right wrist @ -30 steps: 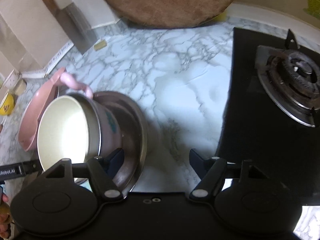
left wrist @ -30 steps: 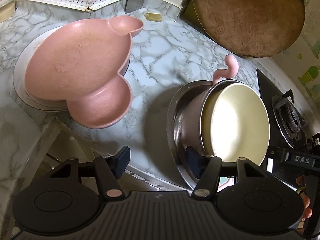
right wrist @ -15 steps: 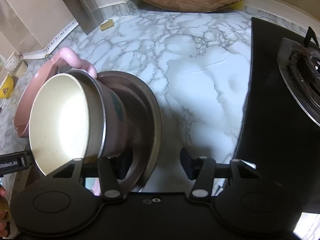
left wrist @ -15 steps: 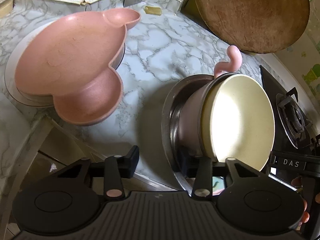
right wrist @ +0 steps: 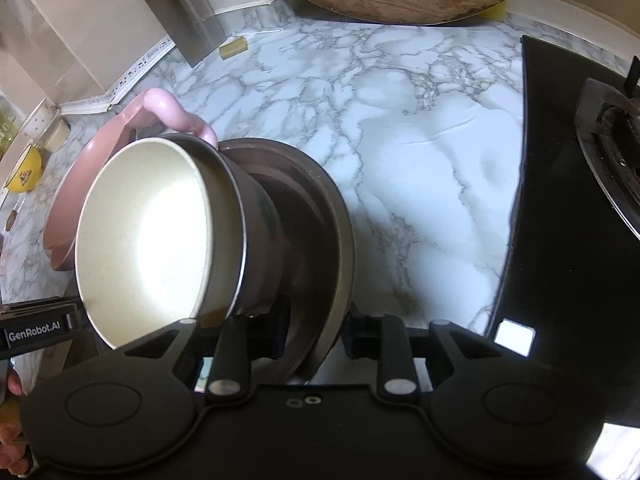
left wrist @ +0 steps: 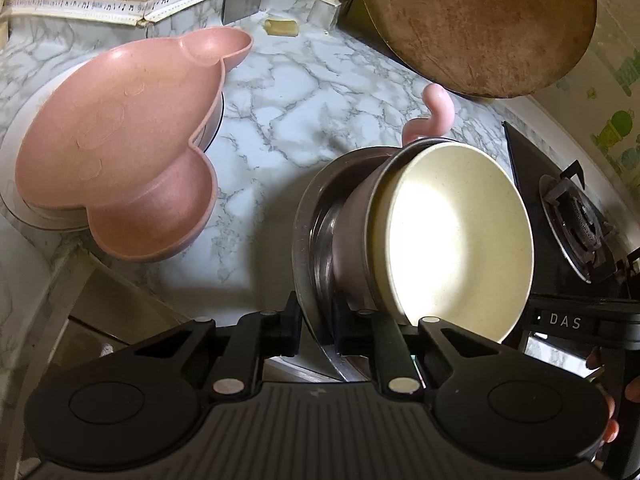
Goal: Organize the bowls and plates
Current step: 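Lift the nested steel bowl, pot and cream bowl toward the pink plate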
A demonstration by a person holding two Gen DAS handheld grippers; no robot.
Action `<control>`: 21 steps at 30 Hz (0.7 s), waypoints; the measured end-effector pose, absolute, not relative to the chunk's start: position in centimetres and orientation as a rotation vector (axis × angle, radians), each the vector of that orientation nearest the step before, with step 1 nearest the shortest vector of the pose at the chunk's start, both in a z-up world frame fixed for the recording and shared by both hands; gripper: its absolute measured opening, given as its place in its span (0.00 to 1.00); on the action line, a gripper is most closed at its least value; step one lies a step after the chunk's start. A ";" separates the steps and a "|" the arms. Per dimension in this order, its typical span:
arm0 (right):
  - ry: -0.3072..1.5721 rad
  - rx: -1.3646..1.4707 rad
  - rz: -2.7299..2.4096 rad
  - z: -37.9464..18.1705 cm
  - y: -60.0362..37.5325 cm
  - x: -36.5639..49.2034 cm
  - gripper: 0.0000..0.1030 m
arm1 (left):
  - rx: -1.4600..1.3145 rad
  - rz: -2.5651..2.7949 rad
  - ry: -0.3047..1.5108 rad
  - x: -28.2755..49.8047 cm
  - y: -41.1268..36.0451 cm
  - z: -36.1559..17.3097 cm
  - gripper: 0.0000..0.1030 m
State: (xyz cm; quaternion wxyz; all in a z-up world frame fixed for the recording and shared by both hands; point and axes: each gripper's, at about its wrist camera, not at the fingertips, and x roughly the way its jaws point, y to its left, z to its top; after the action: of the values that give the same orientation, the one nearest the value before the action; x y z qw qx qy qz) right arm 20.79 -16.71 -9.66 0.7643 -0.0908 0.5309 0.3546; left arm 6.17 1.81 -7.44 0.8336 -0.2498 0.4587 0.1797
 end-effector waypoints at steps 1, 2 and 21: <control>1.151 -0.200 0.765 -9.6 -16.7 20.7 0.21 | -0.521 0.380 0.971 6.2 1.8 -7.4 0.13; 1.144 -0.206 0.762 -9.6 -16.7 20.6 0.20 | -0.517 0.379 0.970 6.2 1.8 -7.3 0.13; 1.019 -0.233 0.725 -6.2 -16.0 18.1 0.18 | -0.479 0.303 0.954 5.6 3.3 -4.6 0.14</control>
State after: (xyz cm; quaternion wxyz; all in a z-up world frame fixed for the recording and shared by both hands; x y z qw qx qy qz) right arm 18.07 -15.96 -6.20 0.8044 -0.1089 0.4760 0.3384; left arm 5.63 3.32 -4.64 0.8500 -0.2272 0.4531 0.1437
